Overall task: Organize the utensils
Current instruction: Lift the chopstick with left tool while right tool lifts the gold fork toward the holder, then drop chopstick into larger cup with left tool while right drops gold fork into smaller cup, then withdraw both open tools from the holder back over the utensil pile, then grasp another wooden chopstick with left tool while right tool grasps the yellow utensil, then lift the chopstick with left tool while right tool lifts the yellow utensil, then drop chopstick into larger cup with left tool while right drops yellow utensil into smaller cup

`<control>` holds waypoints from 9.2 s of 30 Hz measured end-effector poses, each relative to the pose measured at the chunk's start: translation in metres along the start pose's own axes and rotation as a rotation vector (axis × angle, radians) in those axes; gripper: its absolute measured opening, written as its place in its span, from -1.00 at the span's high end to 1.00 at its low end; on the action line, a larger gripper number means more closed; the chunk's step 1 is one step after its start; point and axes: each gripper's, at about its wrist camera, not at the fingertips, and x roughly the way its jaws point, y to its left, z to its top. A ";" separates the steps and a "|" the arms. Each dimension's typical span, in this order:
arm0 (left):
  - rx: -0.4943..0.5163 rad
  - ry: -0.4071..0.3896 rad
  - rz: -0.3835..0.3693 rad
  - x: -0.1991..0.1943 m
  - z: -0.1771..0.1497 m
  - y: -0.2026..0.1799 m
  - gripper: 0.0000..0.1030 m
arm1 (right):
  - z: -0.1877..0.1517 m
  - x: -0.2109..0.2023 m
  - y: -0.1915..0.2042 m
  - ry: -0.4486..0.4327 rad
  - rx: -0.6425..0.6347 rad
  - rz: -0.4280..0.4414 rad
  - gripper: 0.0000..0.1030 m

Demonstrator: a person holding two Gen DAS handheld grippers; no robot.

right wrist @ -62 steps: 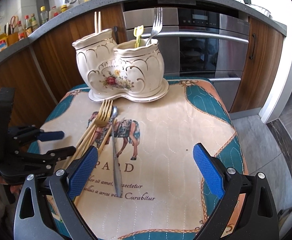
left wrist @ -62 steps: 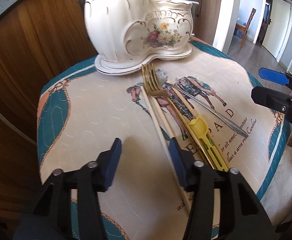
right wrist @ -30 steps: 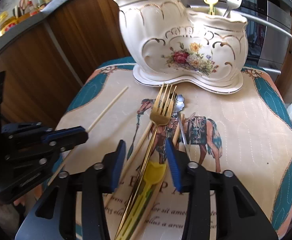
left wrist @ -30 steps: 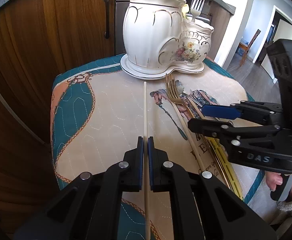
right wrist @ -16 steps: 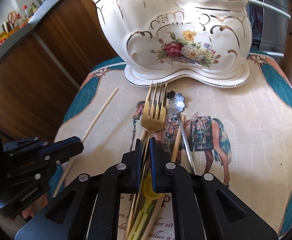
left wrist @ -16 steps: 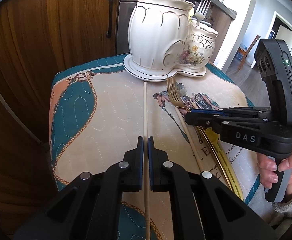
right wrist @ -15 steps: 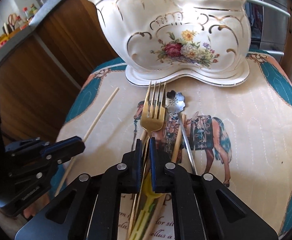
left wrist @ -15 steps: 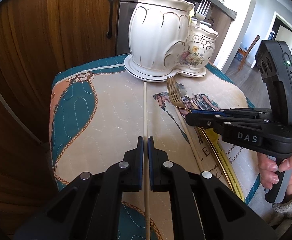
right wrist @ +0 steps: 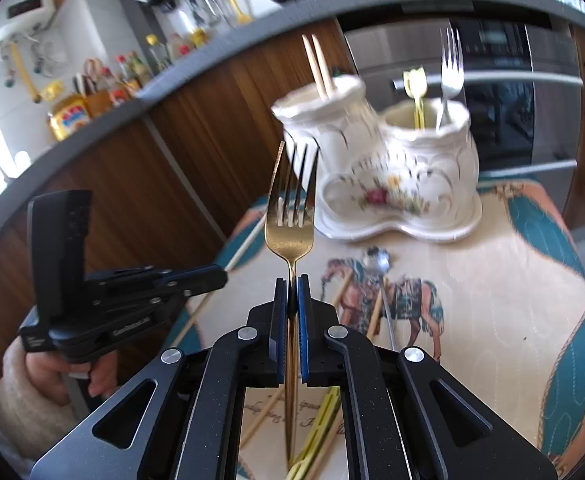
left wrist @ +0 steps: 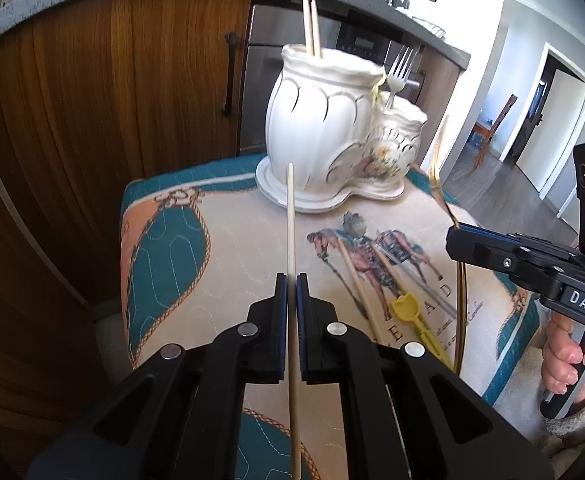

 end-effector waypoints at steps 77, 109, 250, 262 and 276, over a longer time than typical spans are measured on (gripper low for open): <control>-0.043 -0.479 0.021 0.012 0.122 0.004 0.67 | 0.120 0.022 -0.084 -0.319 0.027 -0.301 0.88; -0.025 -0.457 0.056 -0.006 0.105 0.005 -0.12 | 0.101 0.000 -0.064 -0.303 0.016 -0.340 -0.45; -0.109 -0.399 -0.101 -0.016 0.158 -0.014 0.91 | 0.113 -0.016 -0.066 -0.361 0.023 -0.144 0.79; -0.133 -0.538 -0.065 0.026 0.173 -0.005 0.91 | 0.141 0.032 -0.100 -0.416 0.124 -0.096 0.79; -0.043 -0.551 -0.055 0.027 0.151 -0.009 0.91 | 0.126 0.059 -0.090 -0.432 0.017 -0.173 0.79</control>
